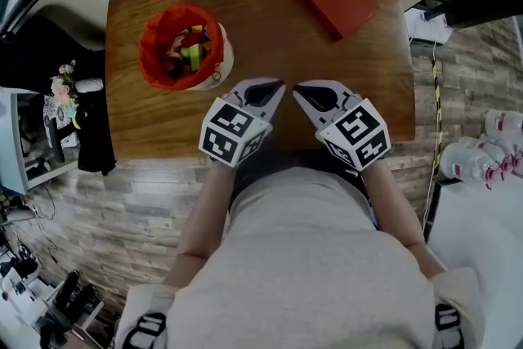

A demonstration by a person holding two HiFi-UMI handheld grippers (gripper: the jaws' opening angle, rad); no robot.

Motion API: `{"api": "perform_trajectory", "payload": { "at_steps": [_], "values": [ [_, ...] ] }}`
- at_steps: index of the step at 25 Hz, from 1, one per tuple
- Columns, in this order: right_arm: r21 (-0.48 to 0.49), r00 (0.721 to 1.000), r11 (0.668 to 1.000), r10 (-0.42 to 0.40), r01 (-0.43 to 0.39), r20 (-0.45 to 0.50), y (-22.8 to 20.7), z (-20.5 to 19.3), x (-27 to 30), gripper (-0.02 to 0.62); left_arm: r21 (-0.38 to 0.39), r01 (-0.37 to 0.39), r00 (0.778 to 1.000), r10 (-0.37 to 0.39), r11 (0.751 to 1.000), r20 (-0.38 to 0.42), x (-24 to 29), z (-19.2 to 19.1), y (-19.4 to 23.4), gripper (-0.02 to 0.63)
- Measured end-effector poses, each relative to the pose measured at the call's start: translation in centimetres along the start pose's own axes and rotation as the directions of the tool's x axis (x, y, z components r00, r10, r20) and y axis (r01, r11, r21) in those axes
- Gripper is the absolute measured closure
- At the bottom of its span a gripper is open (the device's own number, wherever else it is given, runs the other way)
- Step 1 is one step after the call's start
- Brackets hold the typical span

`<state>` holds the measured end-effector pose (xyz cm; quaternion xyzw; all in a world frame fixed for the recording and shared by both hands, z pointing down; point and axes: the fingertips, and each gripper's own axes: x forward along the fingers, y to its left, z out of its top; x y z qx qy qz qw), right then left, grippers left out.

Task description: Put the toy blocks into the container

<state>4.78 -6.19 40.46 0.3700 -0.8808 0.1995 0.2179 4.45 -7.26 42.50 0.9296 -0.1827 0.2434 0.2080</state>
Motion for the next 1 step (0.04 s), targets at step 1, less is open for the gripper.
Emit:
{"api": "perform_trajectory", "payload": {
  "at_steps": [1],
  "values": [
    [0.003, 1.0, 1.0, 0.003, -0.003, -0.005, -0.03, -0.17, 0.05, 0.584, 0.006, -0.005, 1.0, 0.005, 1.0, -0.006, 0.04, 0.02, 0.07, 0.594]
  ]
}}
